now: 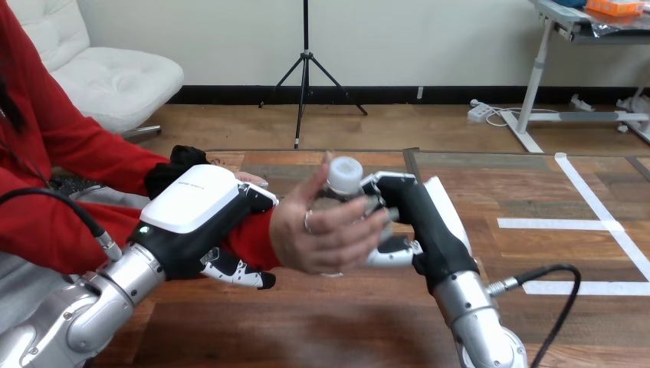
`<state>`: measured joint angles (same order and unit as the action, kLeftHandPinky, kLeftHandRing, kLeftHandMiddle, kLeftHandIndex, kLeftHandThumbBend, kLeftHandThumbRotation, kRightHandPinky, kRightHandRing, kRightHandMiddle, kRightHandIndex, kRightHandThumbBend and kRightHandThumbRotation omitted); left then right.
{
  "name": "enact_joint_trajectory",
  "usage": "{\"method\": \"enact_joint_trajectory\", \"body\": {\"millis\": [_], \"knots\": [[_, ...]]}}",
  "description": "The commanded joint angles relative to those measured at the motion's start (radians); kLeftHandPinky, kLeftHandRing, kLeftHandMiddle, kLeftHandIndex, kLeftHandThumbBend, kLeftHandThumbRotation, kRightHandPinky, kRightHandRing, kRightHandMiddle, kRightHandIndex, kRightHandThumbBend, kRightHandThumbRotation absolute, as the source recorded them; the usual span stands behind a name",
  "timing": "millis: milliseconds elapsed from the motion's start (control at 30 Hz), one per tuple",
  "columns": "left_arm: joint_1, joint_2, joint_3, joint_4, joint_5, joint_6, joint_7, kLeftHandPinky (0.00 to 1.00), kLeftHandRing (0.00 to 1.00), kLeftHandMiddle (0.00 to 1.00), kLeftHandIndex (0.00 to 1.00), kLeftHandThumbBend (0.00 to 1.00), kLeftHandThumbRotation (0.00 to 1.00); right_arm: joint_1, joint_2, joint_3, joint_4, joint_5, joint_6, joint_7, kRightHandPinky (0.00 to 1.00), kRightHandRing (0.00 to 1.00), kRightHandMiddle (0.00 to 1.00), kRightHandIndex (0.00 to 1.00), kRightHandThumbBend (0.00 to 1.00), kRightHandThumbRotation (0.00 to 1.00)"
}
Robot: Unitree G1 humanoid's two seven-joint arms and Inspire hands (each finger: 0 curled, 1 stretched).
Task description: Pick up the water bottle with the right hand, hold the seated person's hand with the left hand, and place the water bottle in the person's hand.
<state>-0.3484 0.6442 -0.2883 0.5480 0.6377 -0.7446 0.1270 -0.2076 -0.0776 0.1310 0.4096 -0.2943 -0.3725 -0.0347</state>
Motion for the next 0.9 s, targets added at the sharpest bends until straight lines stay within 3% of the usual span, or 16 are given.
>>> {"method": "enact_joint_trajectory", "body": {"millis": [0, 867], "knots": [[-0.075, -0.067, -0.003, -0.081, -0.021, -0.039, 0.008, 0.27, 0.31, 0.37, 0.4, 0.74, 0.0, -0.1, 0.015, 0.008, -0.086, -0.01, -0.005, -0.02, 0.31, 0.37, 0.44, 0.43, 0.85, 0.0], [-0.079, -0.08, 0.006, -0.058, -0.023, -0.066, 0.006, 0.28, 0.32, 0.38, 0.39, 0.75, 0.0, -0.089, 0.012, 0.021, -0.163, -0.01, 0.027, -0.007, 0.32, 0.38, 0.44, 0.43, 0.85, 0.0]]}}
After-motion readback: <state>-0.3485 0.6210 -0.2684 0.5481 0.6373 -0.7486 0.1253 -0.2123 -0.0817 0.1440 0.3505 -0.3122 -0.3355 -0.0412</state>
